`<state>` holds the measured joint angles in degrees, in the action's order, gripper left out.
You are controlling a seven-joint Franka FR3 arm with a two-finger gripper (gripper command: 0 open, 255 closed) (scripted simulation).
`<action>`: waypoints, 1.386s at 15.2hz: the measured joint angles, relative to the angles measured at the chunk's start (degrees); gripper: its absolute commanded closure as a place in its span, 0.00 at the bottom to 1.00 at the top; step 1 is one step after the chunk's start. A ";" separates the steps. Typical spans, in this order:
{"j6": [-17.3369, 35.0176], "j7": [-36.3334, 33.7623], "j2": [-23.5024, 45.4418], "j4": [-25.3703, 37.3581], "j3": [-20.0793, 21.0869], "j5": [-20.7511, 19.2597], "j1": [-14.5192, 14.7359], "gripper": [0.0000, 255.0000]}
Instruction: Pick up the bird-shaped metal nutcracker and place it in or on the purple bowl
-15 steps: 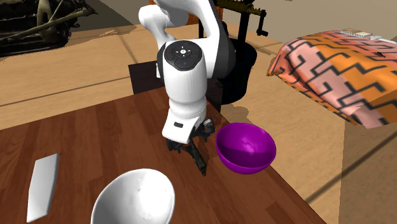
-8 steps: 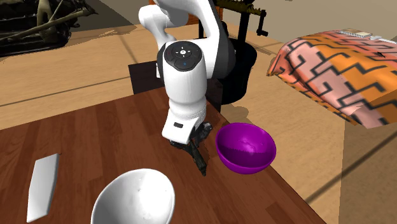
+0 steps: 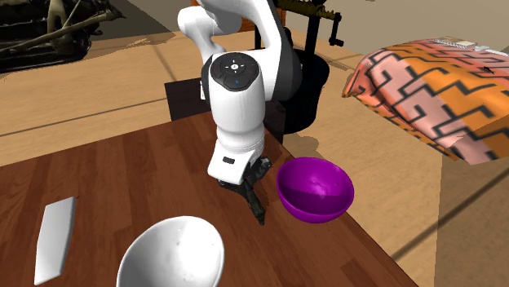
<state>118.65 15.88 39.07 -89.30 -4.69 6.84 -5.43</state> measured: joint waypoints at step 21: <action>-11.39 -0.94 -7.32 4.10 -0.51 -0.89 0.15 1.00</action>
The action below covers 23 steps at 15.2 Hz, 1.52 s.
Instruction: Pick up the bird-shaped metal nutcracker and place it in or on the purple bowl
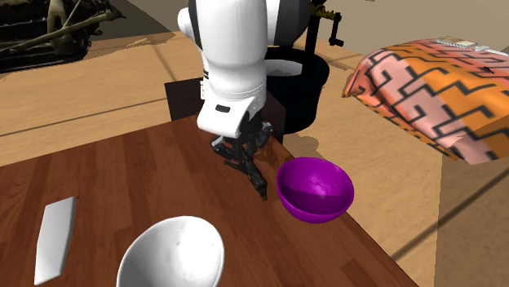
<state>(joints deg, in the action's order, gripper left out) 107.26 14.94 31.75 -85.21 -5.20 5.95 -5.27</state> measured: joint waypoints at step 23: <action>-16.68 -11.24 10.16 27.61 2.80 0.12 6.85 1.00</action>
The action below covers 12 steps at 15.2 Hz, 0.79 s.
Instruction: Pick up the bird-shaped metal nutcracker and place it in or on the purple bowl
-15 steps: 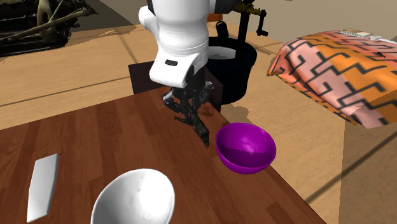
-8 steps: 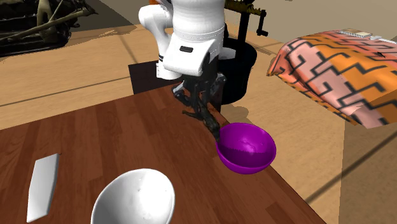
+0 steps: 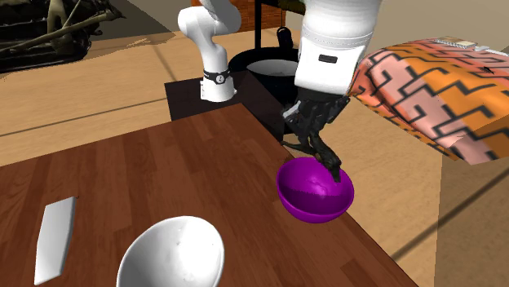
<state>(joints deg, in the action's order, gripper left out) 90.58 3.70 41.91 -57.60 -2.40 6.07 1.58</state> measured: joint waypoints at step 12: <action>3.85 -1.90 5.48 1.77 0.51 0.16 1.73 1.00</action>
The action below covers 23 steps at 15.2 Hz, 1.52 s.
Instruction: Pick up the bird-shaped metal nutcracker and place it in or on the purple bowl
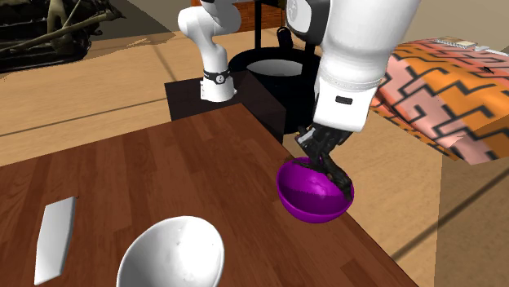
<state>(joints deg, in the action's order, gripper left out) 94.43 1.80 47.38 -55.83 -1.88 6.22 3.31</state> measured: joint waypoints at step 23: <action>-5.26 -0.19 3.72 9.11 0.06 -0.03 -0.53 0.00</action>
<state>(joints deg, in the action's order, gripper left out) 89.17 1.62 51.10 -46.71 -1.82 6.19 2.78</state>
